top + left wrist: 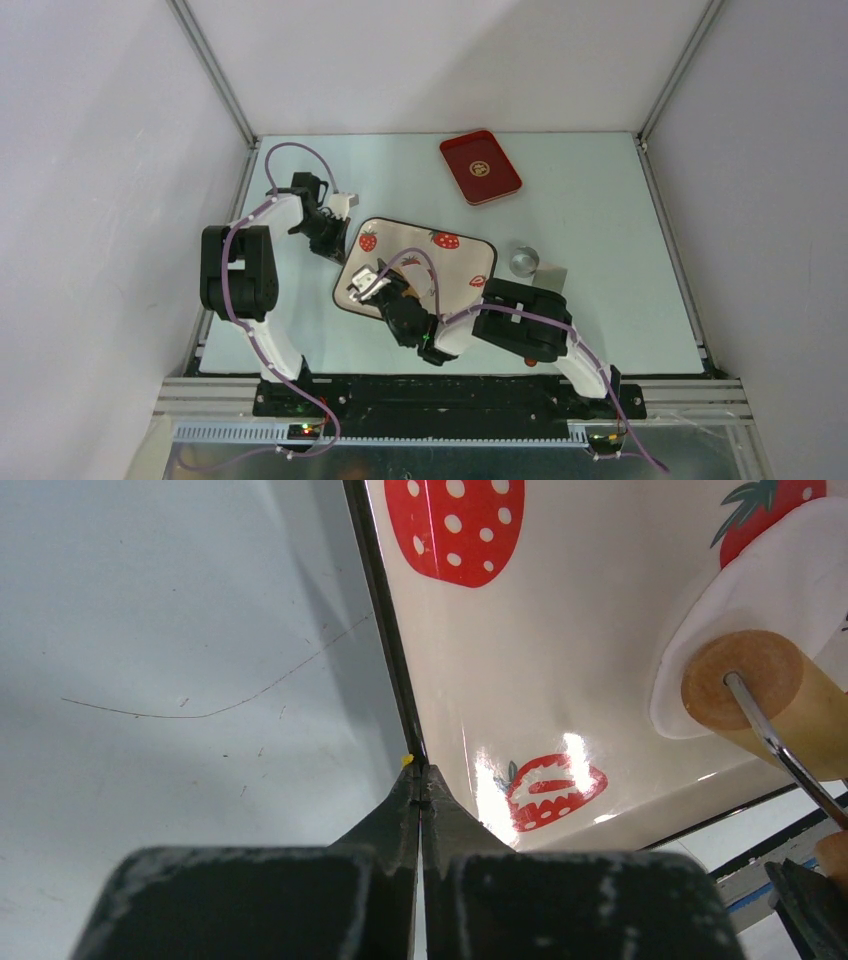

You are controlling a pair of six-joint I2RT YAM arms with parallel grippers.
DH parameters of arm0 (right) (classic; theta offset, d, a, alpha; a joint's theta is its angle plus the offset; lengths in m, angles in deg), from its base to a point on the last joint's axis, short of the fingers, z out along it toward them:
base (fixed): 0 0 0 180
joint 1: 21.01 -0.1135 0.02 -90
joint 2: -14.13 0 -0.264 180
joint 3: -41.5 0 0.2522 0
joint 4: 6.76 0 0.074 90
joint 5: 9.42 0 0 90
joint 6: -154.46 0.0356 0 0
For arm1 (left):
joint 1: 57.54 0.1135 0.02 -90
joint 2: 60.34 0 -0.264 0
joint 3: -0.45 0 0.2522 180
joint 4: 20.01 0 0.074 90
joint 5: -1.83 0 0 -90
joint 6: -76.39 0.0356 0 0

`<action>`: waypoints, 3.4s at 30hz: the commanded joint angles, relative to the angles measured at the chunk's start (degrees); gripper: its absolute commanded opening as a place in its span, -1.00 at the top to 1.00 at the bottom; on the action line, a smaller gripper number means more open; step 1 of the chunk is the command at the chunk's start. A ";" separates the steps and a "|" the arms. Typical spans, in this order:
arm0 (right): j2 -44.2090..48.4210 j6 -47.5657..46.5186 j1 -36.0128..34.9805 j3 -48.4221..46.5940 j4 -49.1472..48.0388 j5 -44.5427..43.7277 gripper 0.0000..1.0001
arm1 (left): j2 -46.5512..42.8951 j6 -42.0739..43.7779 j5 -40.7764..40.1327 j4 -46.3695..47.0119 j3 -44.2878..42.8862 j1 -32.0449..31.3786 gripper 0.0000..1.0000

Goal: Roll out the dumpling wrappers from the dough
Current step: Flatten out the dough on the work surface.

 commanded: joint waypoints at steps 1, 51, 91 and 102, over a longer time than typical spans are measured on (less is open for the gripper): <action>-1.41 3.30 -0.37 -0.79 1.19 -0.83 1.00 | -2.00 0.11 1.90 -0.59 0.64 -0.44 1.00; -5.12 4.39 5.12 2.09 -6.02 -8.18 1.00 | -3.03 0.29 2.33 -0.59 0.65 -0.35 1.00; -4.67 7.70 8.04 4.84 -6.21 -10.25 1.00 | -3.92 0.10 3.59 -0.68 0.27 0.08 1.00; -4.62 8.64 8.62 4.81 -5.68 -11.37 1.00 | -4.13 -0.04 4.07 -0.72 0.32 0.26 1.00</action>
